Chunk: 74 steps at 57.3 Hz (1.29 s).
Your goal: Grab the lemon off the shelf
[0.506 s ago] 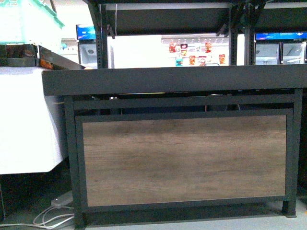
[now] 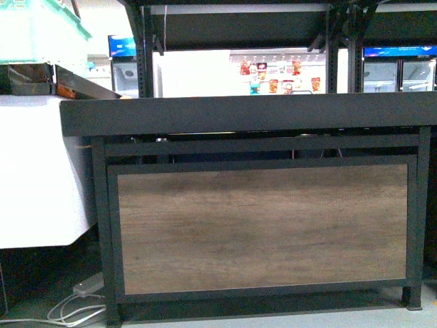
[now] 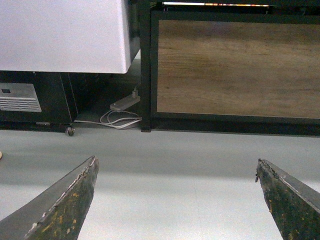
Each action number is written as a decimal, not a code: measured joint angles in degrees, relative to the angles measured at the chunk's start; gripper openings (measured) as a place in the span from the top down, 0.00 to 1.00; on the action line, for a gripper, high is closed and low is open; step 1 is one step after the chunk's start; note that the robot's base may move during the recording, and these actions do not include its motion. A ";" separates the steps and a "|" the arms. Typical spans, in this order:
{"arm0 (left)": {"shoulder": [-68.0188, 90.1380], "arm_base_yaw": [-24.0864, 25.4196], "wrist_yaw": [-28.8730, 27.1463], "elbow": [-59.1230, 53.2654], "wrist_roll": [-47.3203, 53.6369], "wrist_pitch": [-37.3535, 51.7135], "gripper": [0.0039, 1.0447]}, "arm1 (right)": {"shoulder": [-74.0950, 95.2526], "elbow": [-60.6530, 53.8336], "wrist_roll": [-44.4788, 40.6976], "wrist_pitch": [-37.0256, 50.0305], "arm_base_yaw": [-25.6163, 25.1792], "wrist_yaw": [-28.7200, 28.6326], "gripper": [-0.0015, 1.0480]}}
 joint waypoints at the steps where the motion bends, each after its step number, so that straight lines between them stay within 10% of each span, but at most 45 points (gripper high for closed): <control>1: 0.00 0.00 0.00 0.00 0.00 0.00 0.07 | 0.00 0.00 0.00 0.00 0.00 -0.02 0.07; 74: 0.00 0.00 0.00 0.00 0.00 0.00 0.07 | -0.02 0.00 0.00 0.00 0.00 0.04 0.07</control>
